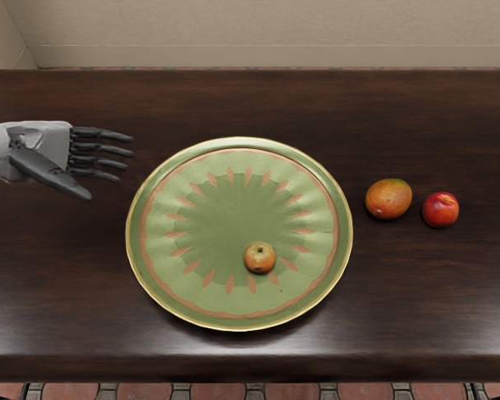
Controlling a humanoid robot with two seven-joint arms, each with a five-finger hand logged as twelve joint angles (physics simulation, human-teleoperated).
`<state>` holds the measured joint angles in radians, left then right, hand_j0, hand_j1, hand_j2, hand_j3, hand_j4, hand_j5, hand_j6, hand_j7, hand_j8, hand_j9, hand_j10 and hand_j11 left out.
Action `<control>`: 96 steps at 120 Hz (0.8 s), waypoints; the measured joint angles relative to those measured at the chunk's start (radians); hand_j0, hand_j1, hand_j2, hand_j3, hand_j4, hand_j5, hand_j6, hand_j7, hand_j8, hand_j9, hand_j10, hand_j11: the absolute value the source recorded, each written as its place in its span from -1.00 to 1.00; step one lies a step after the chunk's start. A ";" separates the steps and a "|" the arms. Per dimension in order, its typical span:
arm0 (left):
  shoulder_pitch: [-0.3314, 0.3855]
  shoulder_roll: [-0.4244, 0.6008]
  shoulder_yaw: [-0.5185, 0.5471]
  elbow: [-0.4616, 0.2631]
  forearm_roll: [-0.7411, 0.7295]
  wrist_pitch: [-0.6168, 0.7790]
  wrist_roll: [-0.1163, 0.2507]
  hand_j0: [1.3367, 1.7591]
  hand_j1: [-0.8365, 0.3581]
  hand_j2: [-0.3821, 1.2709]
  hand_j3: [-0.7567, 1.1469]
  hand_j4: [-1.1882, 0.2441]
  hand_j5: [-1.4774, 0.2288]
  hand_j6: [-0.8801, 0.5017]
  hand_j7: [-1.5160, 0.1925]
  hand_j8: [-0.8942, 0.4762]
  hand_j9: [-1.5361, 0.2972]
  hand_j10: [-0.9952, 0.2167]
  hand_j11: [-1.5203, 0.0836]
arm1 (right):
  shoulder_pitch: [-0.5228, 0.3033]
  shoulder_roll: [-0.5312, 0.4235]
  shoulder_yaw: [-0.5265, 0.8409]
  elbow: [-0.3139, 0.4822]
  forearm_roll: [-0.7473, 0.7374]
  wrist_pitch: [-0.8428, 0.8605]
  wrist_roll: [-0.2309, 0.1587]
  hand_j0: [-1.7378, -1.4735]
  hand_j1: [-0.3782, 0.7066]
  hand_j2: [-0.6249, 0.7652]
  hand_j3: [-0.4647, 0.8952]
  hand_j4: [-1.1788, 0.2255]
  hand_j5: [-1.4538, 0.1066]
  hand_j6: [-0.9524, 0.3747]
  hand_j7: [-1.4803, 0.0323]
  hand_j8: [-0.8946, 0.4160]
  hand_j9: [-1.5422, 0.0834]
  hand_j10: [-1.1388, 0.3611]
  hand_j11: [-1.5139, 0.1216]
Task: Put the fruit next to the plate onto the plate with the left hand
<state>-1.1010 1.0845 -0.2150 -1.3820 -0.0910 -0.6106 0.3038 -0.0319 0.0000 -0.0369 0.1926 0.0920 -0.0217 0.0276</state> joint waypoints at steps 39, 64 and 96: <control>0.000 0.002 -0.002 0.019 -0.010 -0.001 0.000 0.52 0.48 -0.48 -0.20 0.31 0.35 -0.09 0.39 -0.06 0.32 0.23 0.49 | 0.001 0.000 0.000 0.001 0.000 0.000 0.000 -0.40 -0.88 -0.11 -0.32 0.63 0.81 0.39 0.90 0.32 0.85 0.48 0.80; 0.000 0.002 -0.002 0.020 -0.011 -0.001 0.000 0.52 0.48 -0.48 -0.20 0.31 0.35 -0.09 0.39 -0.06 0.32 0.23 0.49 | 0.001 0.000 0.000 0.001 0.000 0.000 0.000 -0.40 -0.88 -0.11 -0.32 0.63 0.81 0.39 0.90 0.32 0.85 0.48 0.80; 0.000 0.002 -0.002 0.020 -0.011 -0.001 0.000 0.52 0.48 -0.48 -0.20 0.31 0.35 -0.09 0.39 -0.06 0.32 0.23 0.49 | 0.001 0.000 0.000 0.001 0.000 0.000 0.000 -0.40 -0.88 -0.11 -0.32 0.63 0.81 0.39 0.90 0.32 0.85 0.48 0.80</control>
<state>-1.1010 1.0861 -0.2172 -1.3622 -0.1018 -0.6115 0.3037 -0.0307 0.0000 -0.0368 0.1933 0.0920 -0.0215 0.0276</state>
